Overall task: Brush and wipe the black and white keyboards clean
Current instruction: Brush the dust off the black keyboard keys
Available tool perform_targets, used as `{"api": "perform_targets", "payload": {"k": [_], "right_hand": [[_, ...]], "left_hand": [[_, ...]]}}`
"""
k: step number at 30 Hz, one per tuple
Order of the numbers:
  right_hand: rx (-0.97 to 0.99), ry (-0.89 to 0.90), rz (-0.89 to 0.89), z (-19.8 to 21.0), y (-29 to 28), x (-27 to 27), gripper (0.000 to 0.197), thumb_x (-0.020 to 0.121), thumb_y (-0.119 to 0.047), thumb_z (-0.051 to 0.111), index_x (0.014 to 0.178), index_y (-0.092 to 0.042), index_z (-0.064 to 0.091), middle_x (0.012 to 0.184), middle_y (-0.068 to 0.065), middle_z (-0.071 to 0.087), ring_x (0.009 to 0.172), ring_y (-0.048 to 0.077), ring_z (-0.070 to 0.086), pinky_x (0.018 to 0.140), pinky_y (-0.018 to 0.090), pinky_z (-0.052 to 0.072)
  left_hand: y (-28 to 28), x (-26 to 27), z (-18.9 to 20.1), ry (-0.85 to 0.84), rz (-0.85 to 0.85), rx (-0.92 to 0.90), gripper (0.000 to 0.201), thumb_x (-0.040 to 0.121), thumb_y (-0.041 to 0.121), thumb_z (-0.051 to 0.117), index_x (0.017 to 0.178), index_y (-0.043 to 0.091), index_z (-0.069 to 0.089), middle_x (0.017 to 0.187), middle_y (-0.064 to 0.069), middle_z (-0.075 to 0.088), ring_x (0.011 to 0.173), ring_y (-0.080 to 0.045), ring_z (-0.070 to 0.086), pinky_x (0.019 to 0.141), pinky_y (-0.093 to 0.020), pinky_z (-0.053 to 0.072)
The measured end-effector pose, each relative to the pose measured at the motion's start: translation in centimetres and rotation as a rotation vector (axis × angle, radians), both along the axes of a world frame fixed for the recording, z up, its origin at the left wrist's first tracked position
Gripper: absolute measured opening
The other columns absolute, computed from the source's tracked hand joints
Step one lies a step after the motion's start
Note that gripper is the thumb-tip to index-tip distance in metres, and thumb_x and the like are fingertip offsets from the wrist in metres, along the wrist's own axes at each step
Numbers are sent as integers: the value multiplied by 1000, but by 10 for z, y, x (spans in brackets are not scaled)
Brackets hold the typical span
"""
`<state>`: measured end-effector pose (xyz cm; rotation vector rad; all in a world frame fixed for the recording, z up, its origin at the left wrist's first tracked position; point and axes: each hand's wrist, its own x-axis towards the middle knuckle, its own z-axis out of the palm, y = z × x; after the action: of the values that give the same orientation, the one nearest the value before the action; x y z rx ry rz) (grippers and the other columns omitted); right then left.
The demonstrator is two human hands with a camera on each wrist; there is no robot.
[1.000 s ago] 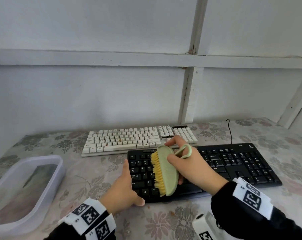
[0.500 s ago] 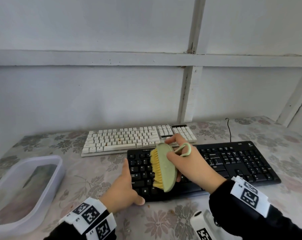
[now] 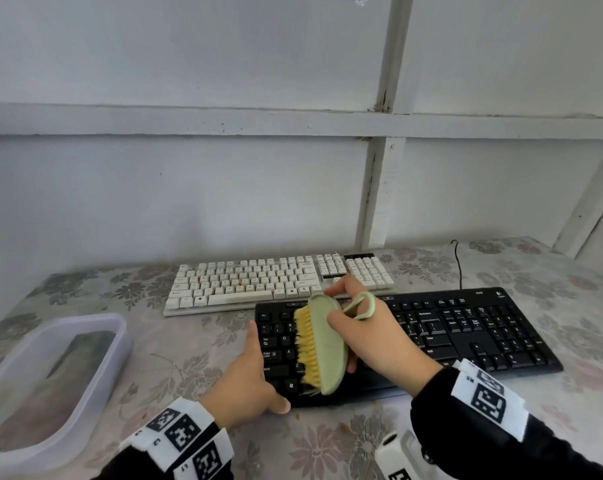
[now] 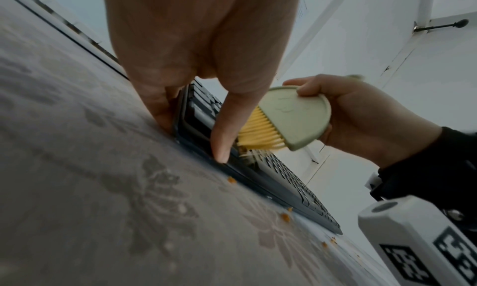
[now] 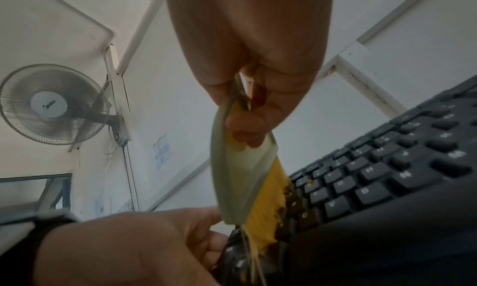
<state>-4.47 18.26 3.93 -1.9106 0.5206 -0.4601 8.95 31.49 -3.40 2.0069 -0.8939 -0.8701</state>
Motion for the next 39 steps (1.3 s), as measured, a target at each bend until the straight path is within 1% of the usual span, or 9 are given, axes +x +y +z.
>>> {"api": "perform_targets", "payload": {"k": [3, 5, 8, 12, 20, 25, 32, 36, 39], "right_hand": [[15, 81, 63, -3, 2, -6, 15, 87, -7, 49, 96, -19, 51, 67, 9, 52, 42, 21, 46, 34, 24, 42], [14, 108, 95, 2, 2, -10, 14, 86, -8, 50, 97, -16, 54, 62, 4, 51, 39, 17, 45, 33, 23, 40], [16, 32, 40, 14, -2, -8, 11, 88, -6, 51, 97, -11, 55, 63, 3, 54, 38, 14, 46, 32, 22, 38], [-2, -70, -17, 13, -5, 1, 18, 89, -4, 48, 102, -17, 52, 71, 6, 60, 42, 12, 53, 35, 24, 44], [-22, 99, 168, 1, 4, -10, 16, 87, -8, 50, 99, -19, 53, 64, 3, 53, 39, 15, 46, 34, 24, 40], [12, -37, 8, 1, -2, -1, 20, 87, -4, 48, 100, -20, 53, 64, 1, 59, 41, 17, 49, 34, 25, 43], [10, 66, 108, -1, 3, -4, 14, 86, -7, 50, 95, -17, 53, 65, 6, 53, 38, 14, 44, 33, 23, 40], [9, -52, 19, 5, 4, 2, 18, 88, -5, 48, 102, -16, 52, 63, 3, 56, 35, 9, 46, 33, 22, 39], [-12, -48, 11, 0, 7, 7, 19, 88, -5, 47, 103, -17, 50, 67, 5, 57, 34, 9, 45, 33, 22, 39]], "left_hand": [[-1, 2, -3, 4, 0, 7, 131, 63, 1, 76, 144, 31, -22, 123, 5, 54, 104, -12, 56, 89, -27, 49], [-1, 2, -5, 2, 8, 22, 133, 61, 4, 77, 143, 33, -23, 129, 1, 51, 105, -13, 57, 91, -30, 49], [-1, 2, -4, -3, 18, 34, 133, 62, 6, 78, 143, 34, -24, 135, -1, 47, 110, -16, 55, 94, -31, 48], [-1, 1, -2, 4, 4, 14, 131, 65, 3, 77, 144, 32, -23, 132, 3, 48, 106, -12, 55, 88, -25, 48], [-2, 1, -4, 2, 20, -2, 133, 60, 2, 78, 144, 35, -20, 122, 4, 53, 104, -15, 58, 90, -33, 51], [-1, -1, 0, -1, 5, -24, 130, 64, -1, 77, 145, 33, -19, 120, 12, 48, 110, -13, 52, 90, -24, 44], [0, 1, -2, 11, 16, -28, 131, 62, -1, 77, 145, 33, -17, 114, 14, 52, 104, -11, 56, 91, -31, 49], [-1, 0, -3, 7, 16, -21, 132, 62, 1, 78, 145, 32, -21, 122, 7, 52, 109, -15, 55, 97, -34, 46], [-1, 1, -2, 15, 10, -35, 132, 63, 0, 78, 145, 31, -20, 114, 18, 49, 109, -14, 54, 97, -32, 46]]}}
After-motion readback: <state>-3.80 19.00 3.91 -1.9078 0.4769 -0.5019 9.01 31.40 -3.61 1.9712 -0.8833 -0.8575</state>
